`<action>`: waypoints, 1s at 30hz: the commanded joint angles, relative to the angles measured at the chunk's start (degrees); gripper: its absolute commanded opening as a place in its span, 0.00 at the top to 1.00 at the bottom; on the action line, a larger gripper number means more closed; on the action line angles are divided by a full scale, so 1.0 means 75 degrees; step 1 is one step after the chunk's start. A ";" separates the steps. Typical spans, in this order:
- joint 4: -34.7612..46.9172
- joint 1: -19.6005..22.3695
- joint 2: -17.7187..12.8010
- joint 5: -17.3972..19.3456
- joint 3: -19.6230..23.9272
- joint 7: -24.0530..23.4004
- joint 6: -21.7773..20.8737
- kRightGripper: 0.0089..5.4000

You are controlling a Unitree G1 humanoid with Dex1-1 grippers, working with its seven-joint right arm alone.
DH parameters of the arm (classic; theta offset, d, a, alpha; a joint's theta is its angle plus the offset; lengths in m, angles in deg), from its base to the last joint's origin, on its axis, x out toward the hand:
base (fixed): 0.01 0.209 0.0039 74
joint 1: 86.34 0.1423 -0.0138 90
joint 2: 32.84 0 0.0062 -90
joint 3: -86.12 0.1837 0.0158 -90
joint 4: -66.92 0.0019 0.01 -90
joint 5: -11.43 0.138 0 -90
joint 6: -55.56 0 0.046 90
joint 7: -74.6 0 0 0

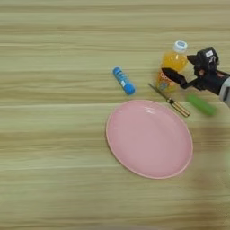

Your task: Move the objects on the table

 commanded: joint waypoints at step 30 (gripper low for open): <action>0.0875 0.0706 -0.0055 0.0308 -0.0003 -0.0116 -0.0054 0.37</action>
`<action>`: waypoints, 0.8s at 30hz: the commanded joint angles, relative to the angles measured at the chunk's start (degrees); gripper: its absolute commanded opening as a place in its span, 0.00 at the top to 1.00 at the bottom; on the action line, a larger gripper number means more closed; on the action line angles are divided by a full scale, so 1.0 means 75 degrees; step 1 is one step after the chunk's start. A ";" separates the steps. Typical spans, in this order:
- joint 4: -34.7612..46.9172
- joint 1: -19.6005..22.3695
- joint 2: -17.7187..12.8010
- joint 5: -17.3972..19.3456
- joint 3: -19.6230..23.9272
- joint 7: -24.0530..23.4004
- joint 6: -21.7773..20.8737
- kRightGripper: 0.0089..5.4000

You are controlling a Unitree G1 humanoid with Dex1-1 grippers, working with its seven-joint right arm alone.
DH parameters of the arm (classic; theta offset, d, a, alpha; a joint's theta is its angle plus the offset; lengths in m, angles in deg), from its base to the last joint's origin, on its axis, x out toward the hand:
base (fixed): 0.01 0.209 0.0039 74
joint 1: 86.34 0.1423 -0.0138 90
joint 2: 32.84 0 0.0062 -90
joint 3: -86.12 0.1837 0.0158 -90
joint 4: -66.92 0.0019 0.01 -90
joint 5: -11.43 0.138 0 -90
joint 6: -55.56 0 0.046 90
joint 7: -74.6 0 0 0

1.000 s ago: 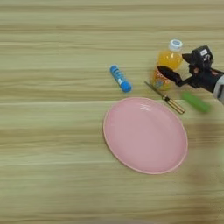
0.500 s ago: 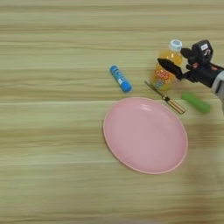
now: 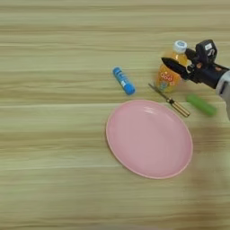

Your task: Move the objects on the table

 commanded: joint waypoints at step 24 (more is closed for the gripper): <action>0.4254 -0.0078 0.0211 0.1397 0.0262 0.0284 0.0819 0.37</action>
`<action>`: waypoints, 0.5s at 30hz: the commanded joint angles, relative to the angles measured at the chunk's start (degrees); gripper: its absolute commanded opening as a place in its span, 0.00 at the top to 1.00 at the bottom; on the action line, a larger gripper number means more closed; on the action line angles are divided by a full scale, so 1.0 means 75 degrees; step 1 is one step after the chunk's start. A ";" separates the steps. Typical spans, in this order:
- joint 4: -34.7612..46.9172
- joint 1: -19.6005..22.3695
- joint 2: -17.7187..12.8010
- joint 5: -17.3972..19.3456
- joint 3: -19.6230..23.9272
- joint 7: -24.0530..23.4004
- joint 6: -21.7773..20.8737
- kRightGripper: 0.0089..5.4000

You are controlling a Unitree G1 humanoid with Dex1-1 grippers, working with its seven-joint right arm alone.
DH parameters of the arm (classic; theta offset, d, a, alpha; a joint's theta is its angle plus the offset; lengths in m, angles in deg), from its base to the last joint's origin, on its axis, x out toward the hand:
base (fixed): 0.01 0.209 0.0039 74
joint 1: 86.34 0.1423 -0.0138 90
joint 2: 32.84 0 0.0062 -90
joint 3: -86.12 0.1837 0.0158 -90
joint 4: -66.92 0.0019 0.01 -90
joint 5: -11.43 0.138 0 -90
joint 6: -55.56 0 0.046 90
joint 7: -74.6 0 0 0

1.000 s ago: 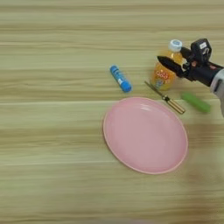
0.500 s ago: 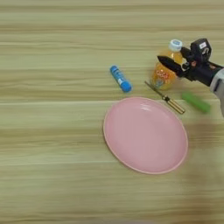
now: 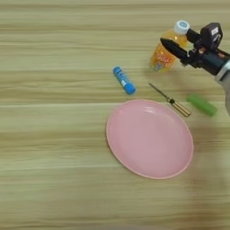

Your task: Move the objects on the table

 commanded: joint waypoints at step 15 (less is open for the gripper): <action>0.6458 -0.1445 0.0457 0.1463 -0.0825 0.0434 0.2522 0.37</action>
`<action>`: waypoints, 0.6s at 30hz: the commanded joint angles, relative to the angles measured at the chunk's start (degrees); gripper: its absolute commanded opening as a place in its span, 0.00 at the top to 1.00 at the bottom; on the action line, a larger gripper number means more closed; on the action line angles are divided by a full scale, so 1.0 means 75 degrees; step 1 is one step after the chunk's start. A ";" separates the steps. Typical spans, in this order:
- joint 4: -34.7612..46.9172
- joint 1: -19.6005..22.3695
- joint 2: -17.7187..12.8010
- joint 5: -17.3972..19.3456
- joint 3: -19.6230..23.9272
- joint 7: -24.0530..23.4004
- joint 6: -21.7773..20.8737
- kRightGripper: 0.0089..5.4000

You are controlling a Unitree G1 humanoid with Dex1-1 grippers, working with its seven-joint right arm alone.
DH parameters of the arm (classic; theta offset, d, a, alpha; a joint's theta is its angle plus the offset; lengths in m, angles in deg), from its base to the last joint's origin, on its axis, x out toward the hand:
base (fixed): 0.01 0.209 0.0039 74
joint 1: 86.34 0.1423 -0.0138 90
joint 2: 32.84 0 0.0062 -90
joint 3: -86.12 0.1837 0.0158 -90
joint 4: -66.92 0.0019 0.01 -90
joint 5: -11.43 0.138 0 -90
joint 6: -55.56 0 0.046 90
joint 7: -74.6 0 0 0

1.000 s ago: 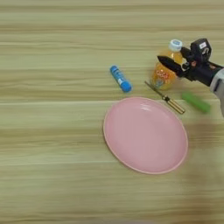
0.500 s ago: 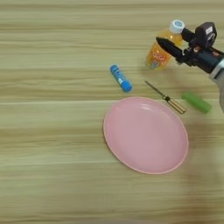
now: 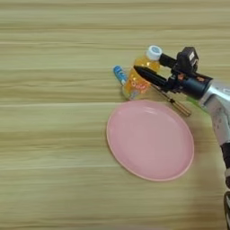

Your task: Move the objects on the table

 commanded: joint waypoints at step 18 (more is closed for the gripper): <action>0.3561 0.0155 -0.1286 0.1565 0.0480 0.0373 0.0993 0.37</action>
